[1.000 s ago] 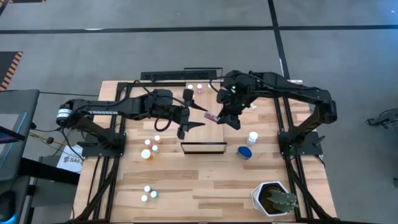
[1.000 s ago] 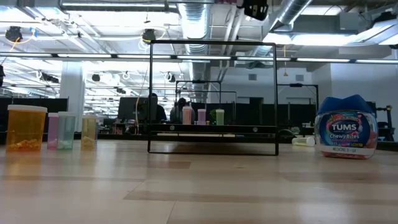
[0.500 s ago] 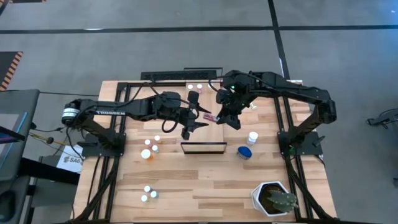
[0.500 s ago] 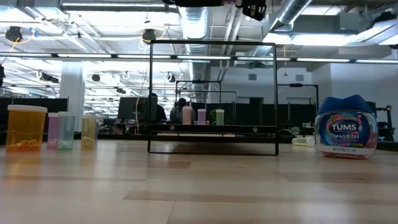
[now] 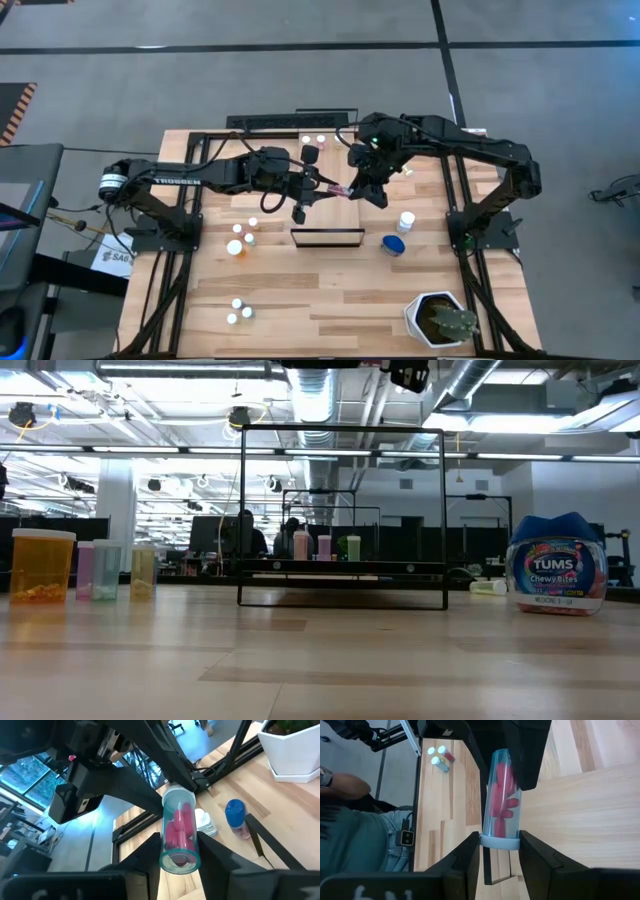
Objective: Pick and place medicine bottles onto shelf by color
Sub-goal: Put the blue pill bottle on the shelf
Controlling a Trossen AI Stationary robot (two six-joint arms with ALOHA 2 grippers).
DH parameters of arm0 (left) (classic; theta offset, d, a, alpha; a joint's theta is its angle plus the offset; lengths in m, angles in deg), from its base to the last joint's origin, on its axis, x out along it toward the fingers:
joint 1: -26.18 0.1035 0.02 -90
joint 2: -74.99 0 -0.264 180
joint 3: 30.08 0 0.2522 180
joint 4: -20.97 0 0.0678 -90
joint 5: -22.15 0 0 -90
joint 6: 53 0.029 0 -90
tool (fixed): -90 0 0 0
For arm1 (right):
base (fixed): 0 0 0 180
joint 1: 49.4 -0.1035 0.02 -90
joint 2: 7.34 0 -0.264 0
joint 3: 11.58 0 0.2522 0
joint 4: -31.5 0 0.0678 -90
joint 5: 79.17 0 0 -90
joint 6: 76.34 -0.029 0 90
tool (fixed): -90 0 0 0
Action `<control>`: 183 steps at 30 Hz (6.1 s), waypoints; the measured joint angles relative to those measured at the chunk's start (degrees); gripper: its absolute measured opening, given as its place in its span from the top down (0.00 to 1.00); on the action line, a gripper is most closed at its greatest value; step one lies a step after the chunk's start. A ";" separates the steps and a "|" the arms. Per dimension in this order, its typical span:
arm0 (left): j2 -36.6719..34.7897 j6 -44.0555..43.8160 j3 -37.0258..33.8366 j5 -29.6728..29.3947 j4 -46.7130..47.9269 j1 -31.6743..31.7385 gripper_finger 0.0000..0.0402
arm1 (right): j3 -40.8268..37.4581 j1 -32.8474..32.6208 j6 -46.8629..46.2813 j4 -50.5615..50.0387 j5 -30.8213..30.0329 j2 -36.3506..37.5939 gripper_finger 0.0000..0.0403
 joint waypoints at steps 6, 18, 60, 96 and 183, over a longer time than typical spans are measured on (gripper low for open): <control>-0.02 -1.40 0.00 1.50 -0.49 0.04 0.79 | 1.11 -0.03 1.90 -0.58 -1.17 -0.04 0.64; -0.04 -3.97 0.02 0.12 -7.45 0.04 0.79 | 11.55 0.12 12.86 -4.68 -13.65 -0.04 0.40; 0.46 -26.48 0.02 19.04 -27.59 13.49 0.79 | 11.89 -2.54 40.43 7.91 -22.84 5.01 0.37; 0.48 -25.16 0.02 13.55 -24.21 13.52 0.54 | 11.82 0.92 32.64 6.56 -25.86 4.52 0.71; -0.83 -32.68 0.00 -27.54 31.04 18.36 0.31 | 7.80 20.94 -0.66 -2.48 -24.20 -32.13 0.68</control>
